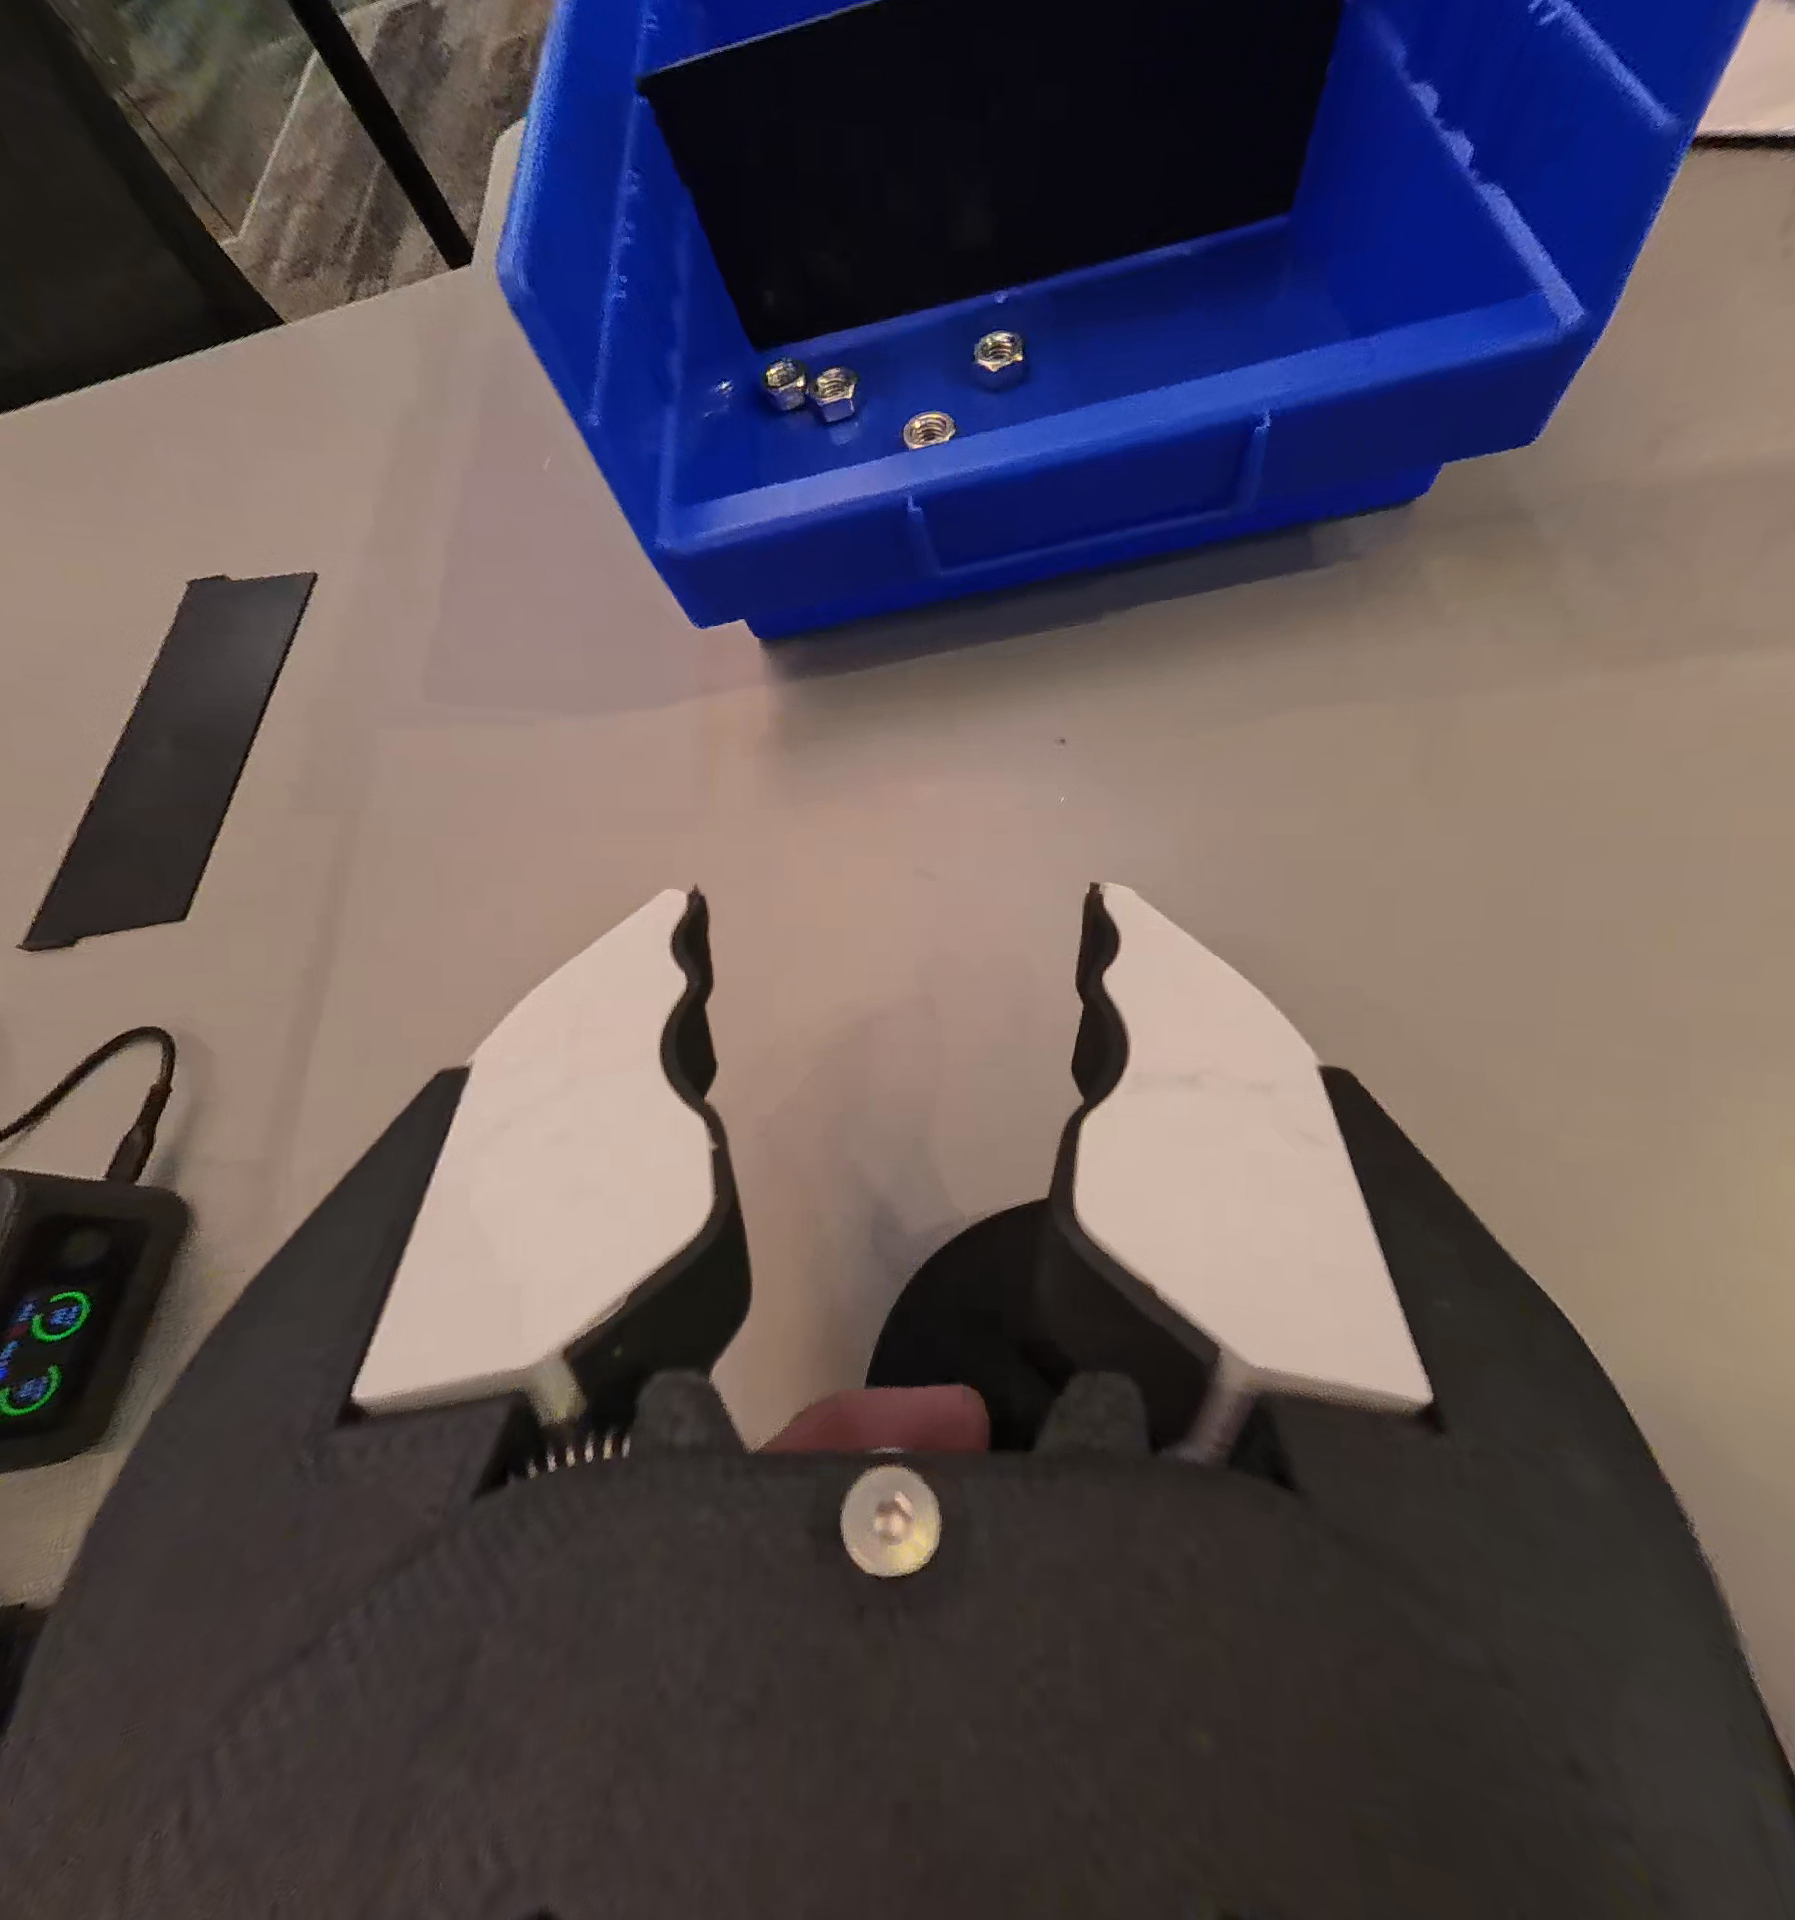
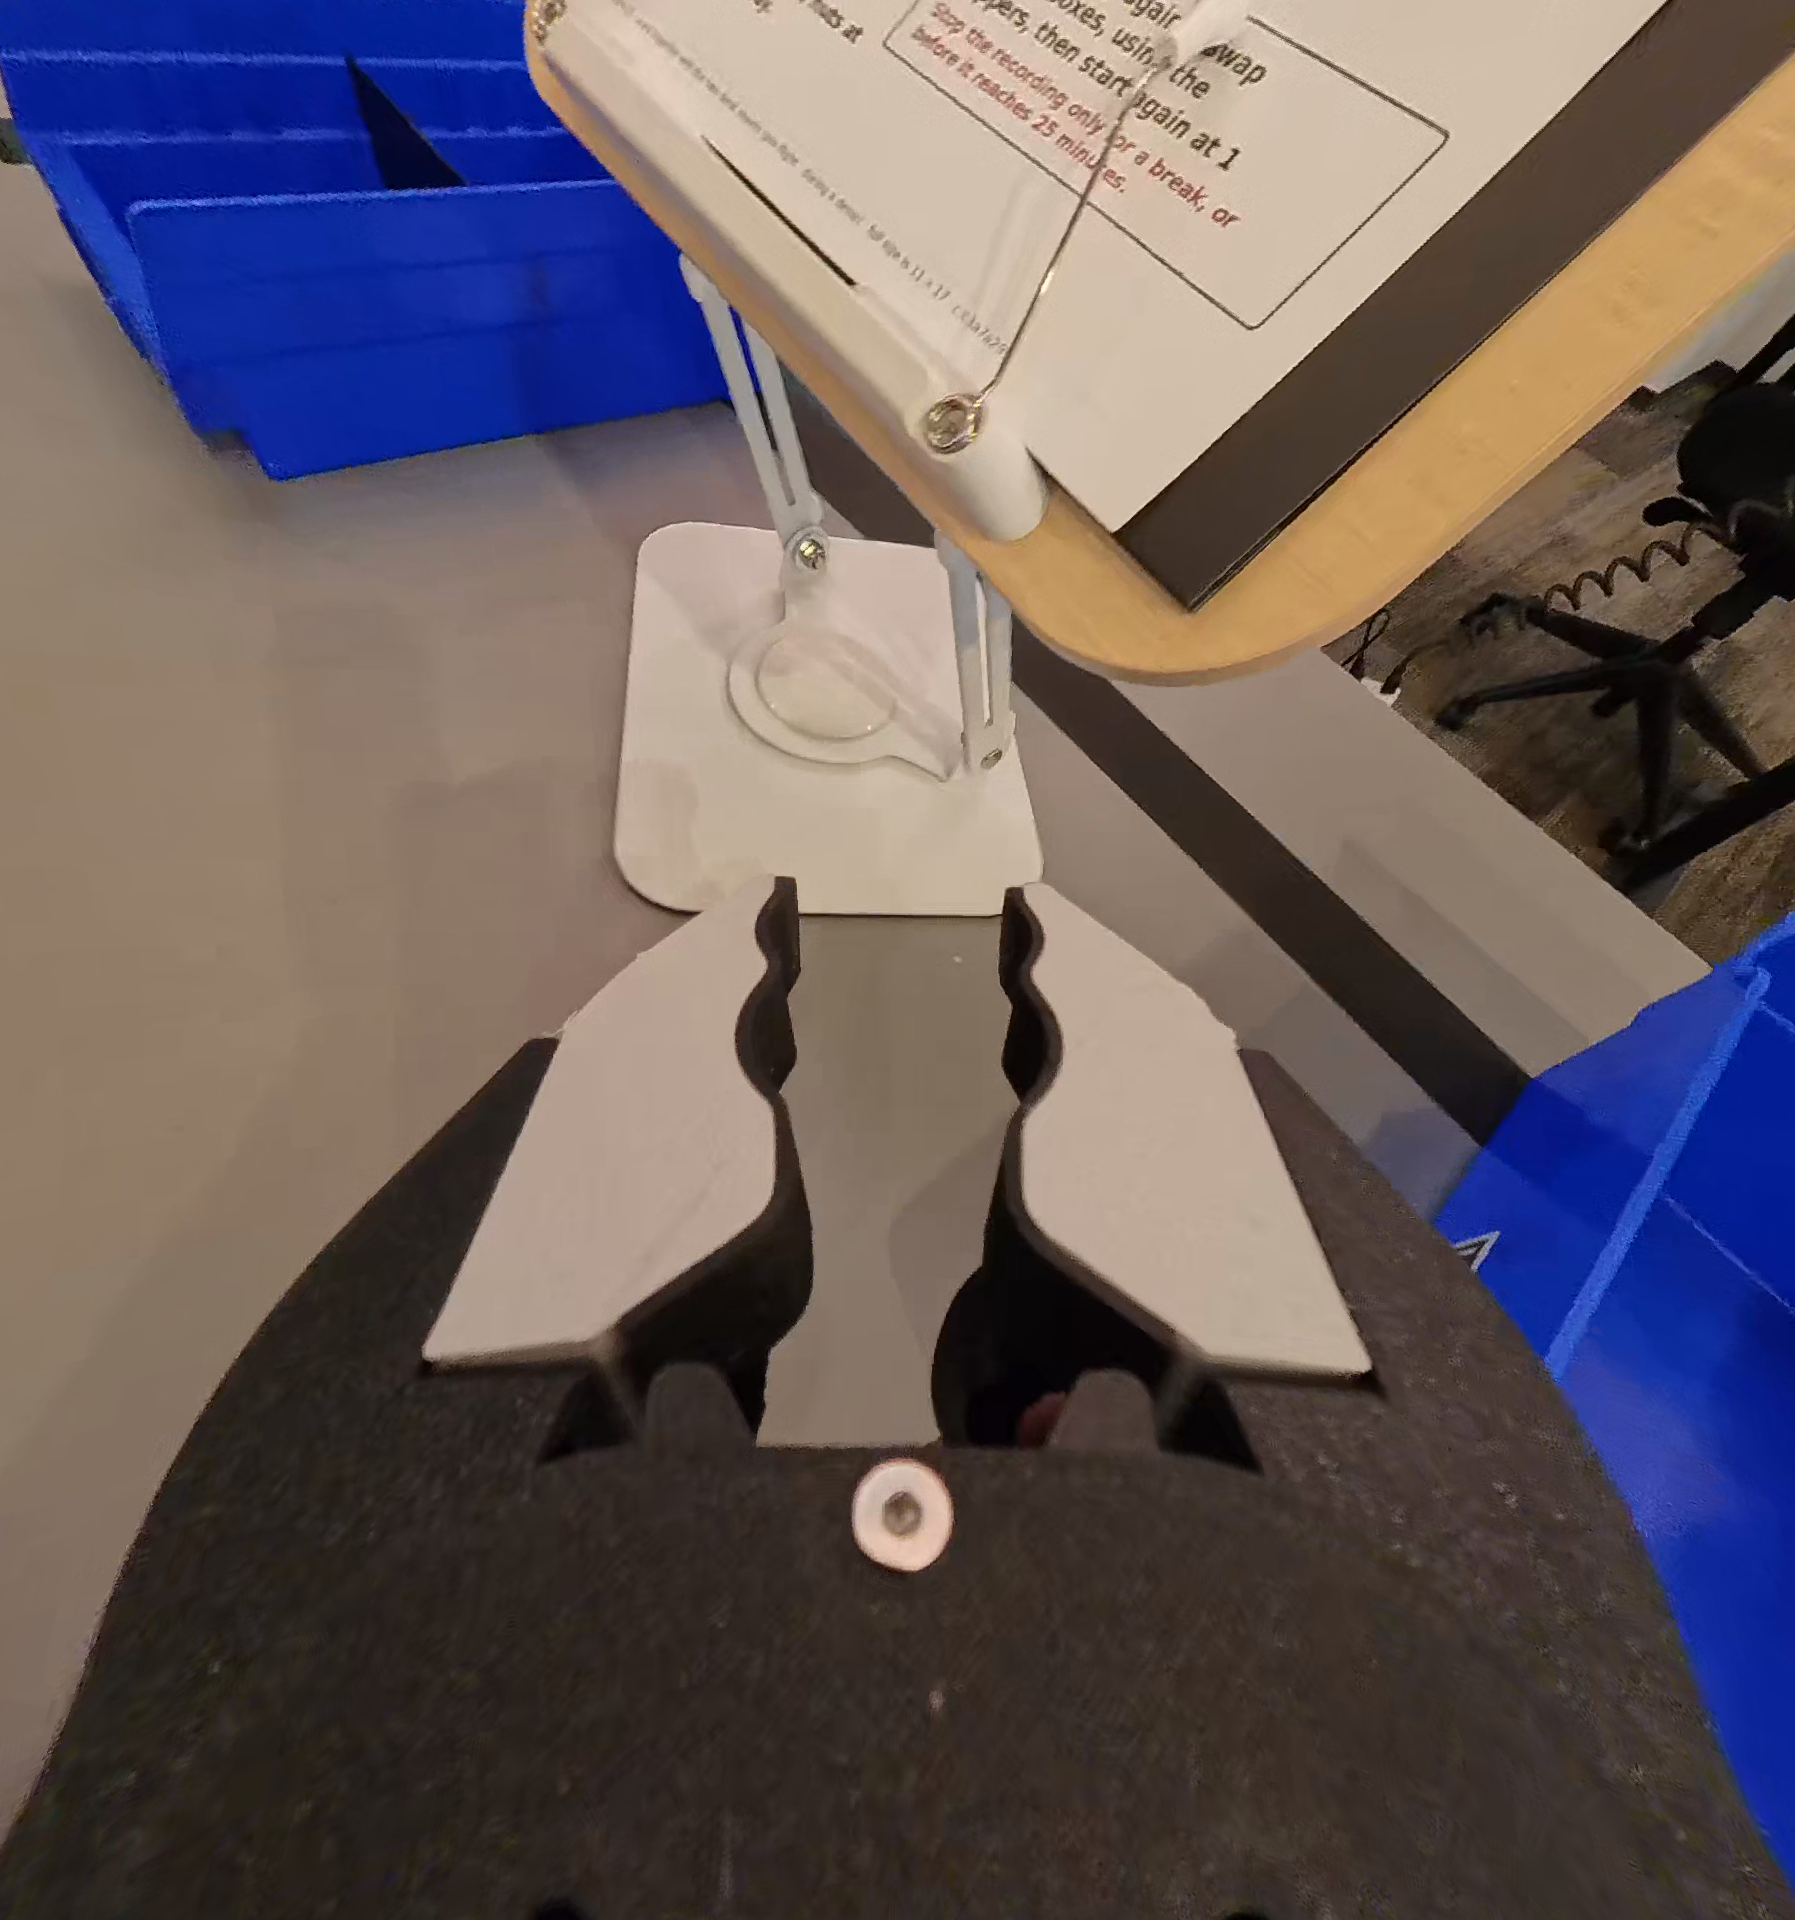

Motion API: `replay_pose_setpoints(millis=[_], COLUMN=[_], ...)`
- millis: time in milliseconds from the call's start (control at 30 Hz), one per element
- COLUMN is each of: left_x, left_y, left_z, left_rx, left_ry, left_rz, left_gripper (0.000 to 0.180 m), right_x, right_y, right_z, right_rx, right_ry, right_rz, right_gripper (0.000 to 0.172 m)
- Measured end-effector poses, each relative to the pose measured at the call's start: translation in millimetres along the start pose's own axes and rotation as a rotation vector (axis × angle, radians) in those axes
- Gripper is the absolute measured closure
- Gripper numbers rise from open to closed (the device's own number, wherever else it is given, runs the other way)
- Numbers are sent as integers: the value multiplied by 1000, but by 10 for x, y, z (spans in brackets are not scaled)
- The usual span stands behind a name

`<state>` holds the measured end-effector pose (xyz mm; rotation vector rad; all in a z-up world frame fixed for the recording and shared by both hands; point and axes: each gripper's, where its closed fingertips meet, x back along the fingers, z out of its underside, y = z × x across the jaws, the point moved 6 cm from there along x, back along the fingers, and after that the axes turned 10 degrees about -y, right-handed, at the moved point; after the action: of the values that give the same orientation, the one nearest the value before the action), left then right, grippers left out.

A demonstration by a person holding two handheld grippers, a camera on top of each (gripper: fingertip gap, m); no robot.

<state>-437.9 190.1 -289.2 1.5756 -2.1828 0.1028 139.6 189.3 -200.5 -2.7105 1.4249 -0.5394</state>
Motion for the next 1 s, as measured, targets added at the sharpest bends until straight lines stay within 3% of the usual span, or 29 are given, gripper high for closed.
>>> replay_pose_setpoints(millis=[167,233,367,433,533,633,733,767,833,867,1000], left_x=[-47,-92,-42,-47,-231,-648,-1280,-1508,-1866,-2048,-2634], left_y=[-141,-316,-349,-337,-322,-330,-304,-269,-270,-223,-144], left_z=[33,39,-172,-489,-1167,-1783,-2094,-2129,-2123,-2109,-1930], left_rx=[134,100,170,126,-59,-161,-397,-456,-592,-644,-695], left_ry=[50,108,-39,-167,-272,-299,-193,-130,-51,9,289], left_rz=[82,71,43,69,104,211,309,334,461,453,554], left_gripper=[113,108,116,118,116,119,125,120,140,140,146], right_x=[-208,-276,-353,-356,-353,-329,-319,-315,-337,-364,-486], right_y=[-137,-178,-244,-307,-411,-551,-604,-570,-484,-447,-361], right_z=[34,53,38,-3,-38,-32,-11,-12,-5,10,75], right_rx=[-33,-46,-39,-23,-20,-40,-46,-31,30,54,54], right_ry=[-47,-41,-62,-93,-154,-215,-244,-244,-221,-203,-199], right_rz=[3,3,10,23,55,107,139,135,132,125,83], right_gripper=[137,137,137,138,141,145,146,147,147,147,147])
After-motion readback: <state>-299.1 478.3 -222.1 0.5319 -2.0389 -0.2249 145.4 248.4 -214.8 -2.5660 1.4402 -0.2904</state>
